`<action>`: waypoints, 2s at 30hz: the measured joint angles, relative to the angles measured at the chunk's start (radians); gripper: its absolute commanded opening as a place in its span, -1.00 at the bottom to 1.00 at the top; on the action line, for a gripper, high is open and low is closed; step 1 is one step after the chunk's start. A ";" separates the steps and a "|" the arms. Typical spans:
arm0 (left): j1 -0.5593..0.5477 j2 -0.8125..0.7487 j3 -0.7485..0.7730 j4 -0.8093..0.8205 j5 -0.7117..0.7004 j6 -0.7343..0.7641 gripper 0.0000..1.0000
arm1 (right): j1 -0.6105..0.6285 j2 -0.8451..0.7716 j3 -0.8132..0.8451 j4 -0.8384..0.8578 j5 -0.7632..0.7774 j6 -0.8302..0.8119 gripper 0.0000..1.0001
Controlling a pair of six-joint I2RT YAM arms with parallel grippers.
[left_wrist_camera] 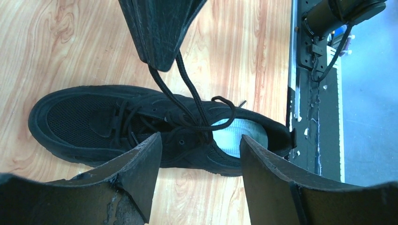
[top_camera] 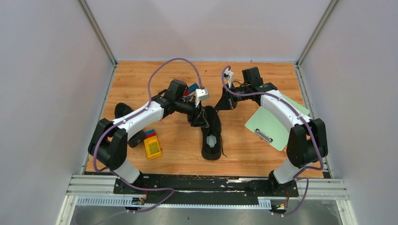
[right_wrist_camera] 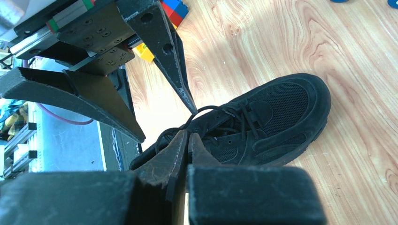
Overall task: Tie the shoes
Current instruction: Cross the shoelace with the shoelace.
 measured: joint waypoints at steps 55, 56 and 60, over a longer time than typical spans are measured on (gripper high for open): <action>0.000 0.170 0.143 -0.110 0.067 -0.112 -0.45 | 0.000 0.000 0.000 0.002 0.000 0.000 -1.00; 0.000 0.172 0.143 -0.112 0.066 -0.111 -0.45 | 0.000 0.000 0.000 0.002 0.000 0.000 -1.00; 0.000 0.177 0.143 -0.123 0.067 -0.108 -0.46 | 0.000 0.000 0.000 0.002 0.000 0.000 -1.00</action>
